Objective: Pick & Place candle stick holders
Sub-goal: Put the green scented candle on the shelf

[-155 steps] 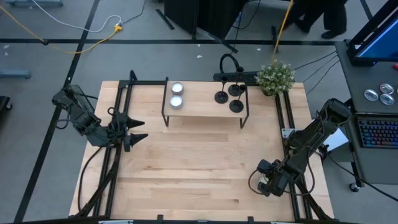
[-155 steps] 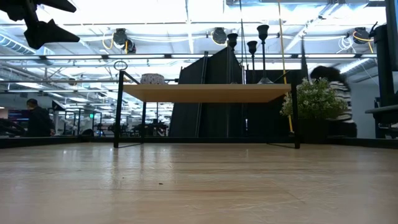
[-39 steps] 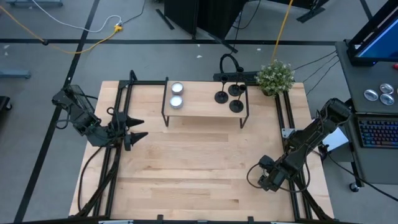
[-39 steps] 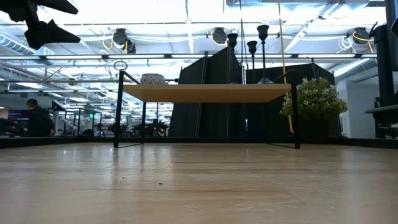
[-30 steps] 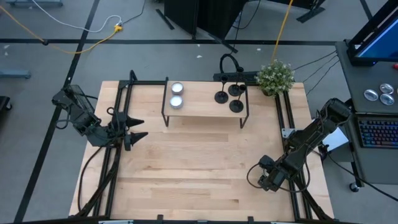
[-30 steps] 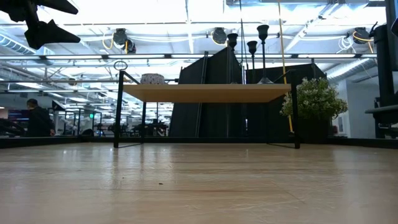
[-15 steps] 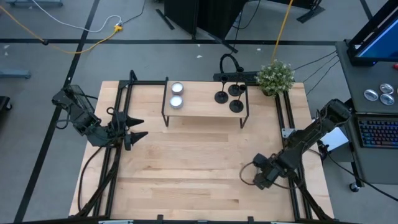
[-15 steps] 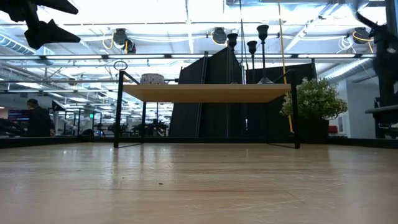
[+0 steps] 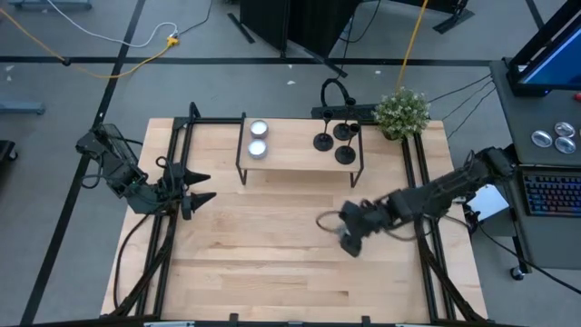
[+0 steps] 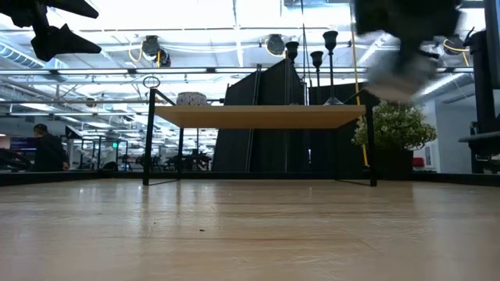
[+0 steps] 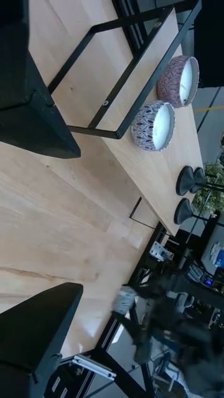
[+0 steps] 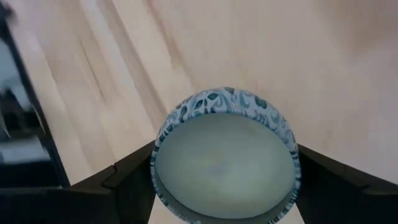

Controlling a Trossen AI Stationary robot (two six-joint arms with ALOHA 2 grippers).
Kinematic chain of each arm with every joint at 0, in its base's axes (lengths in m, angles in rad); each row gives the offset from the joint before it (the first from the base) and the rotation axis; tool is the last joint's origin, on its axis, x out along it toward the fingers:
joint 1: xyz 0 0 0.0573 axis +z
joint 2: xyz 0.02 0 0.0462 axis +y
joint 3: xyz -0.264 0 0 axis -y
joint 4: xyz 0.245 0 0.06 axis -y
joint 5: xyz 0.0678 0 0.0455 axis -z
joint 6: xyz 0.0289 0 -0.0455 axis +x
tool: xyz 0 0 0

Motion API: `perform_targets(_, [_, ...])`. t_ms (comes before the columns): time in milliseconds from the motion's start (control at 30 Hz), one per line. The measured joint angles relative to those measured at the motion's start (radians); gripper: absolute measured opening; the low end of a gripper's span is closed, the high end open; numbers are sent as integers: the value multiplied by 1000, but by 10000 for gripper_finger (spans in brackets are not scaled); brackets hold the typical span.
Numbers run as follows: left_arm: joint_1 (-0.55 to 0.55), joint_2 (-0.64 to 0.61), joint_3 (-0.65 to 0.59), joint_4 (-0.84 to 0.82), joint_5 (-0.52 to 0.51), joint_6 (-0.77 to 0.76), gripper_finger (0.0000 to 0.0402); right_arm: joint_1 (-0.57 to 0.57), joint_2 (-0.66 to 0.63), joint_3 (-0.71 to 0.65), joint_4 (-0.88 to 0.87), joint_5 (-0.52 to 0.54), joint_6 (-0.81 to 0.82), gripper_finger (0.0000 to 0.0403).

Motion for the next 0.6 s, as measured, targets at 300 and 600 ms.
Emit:
perform_targets(300, [0,1,0,32,1,0,351,-225,40,264,3,119,-352,291])
perform_targets(600, [0,80,0,295,0,232,351,-350,259,533,10,104,-528,291])
